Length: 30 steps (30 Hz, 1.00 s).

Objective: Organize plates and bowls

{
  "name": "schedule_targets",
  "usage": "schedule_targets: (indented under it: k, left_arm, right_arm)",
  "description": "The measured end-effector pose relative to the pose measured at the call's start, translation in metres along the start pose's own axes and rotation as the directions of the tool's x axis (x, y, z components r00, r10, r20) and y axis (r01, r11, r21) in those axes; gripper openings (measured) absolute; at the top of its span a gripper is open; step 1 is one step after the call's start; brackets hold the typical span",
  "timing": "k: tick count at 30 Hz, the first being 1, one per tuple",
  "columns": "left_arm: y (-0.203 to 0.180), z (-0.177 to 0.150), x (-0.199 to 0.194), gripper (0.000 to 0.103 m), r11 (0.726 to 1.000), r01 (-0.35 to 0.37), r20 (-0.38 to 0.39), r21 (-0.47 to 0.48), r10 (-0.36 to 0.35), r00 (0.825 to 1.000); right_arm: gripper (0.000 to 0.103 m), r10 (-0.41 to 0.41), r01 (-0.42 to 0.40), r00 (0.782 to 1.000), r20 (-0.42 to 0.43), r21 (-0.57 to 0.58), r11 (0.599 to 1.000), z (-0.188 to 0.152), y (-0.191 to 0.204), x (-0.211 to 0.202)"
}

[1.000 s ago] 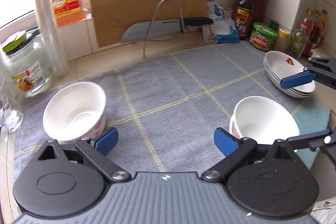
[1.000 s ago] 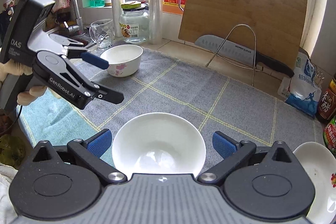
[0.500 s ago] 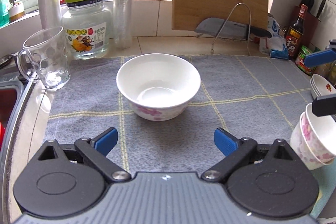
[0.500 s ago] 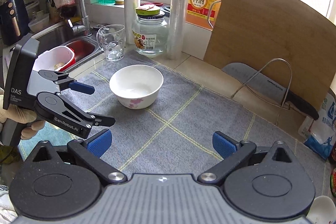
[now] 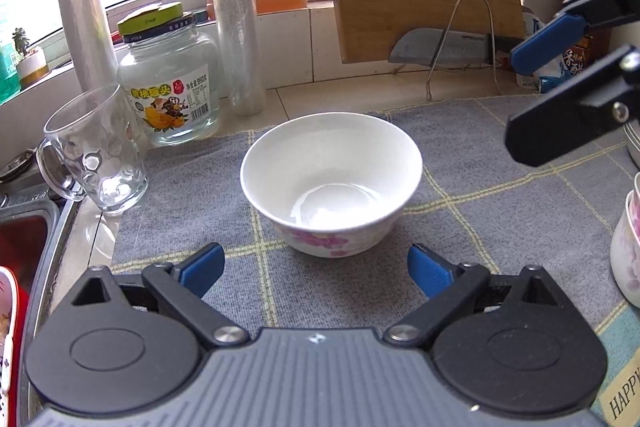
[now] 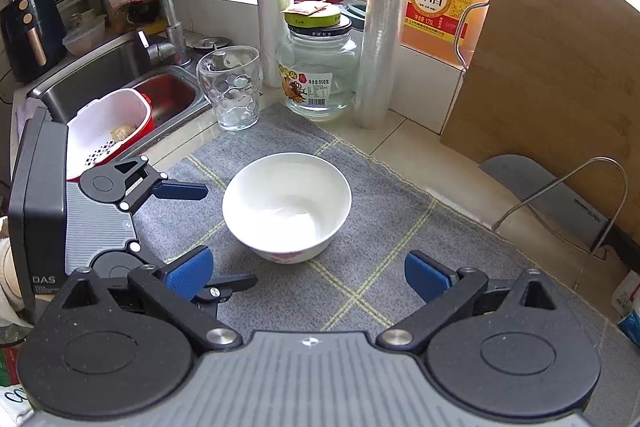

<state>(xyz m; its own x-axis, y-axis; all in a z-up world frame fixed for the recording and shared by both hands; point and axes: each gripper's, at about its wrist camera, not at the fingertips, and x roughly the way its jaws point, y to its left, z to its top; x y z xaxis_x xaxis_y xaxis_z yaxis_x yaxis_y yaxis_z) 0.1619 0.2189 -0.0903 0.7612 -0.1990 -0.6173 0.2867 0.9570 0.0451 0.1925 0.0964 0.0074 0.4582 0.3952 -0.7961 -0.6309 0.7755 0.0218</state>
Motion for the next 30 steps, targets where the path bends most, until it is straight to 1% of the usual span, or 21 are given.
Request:
schedule_targets:
  k: [4,9,12,17,22,24,30]
  left_arm:
    - [0.004,0.000,0.007,0.097,1.000,0.021,0.004,-0.020,-0.021,1.000]
    - [0.007,0.003,0.014,0.097,0.999,0.033,0.018,-0.021,-0.032,0.999]
    - [0.009,0.005,0.017,0.097,0.998,0.056,0.025,-0.030,-0.056,0.998]
    - [0.008,0.007,0.018,0.097,0.996,0.081,0.043,-0.023,-0.080,0.996]
    - [0.009,0.009,0.022,0.091,0.995,0.092,0.045,-0.028,-0.091,0.995]
    - [0.010,0.010,0.021,0.091,0.995,0.099,0.054,-0.027,-0.098,0.994]
    - [0.010,0.012,0.021,0.090,0.994,0.103,0.054,-0.024,-0.101,0.993]
  right_arm:
    - [0.103,0.032,-0.032,0.999,-0.011,0.011,0.999,0.012,-0.005,0.018]
    - [0.103,0.045,-0.045,0.998,-0.052,0.009,0.999,0.024,-0.008,0.046]
    - [0.101,0.058,-0.057,0.995,-0.079,0.018,0.998,0.029,-0.011,0.063]
    - [0.095,0.086,-0.084,0.990,-0.112,0.026,0.996,0.035,-0.014,0.083]
    - [0.091,0.099,-0.097,0.987,-0.130,0.022,0.995,0.041,-0.016,0.098]
    - [0.087,0.107,-0.104,0.985,-0.137,0.031,0.994,0.042,-0.019,0.103]
    - [0.084,0.129,-0.123,0.981,-0.146,0.049,0.991,0.046,-0.025,0.113]
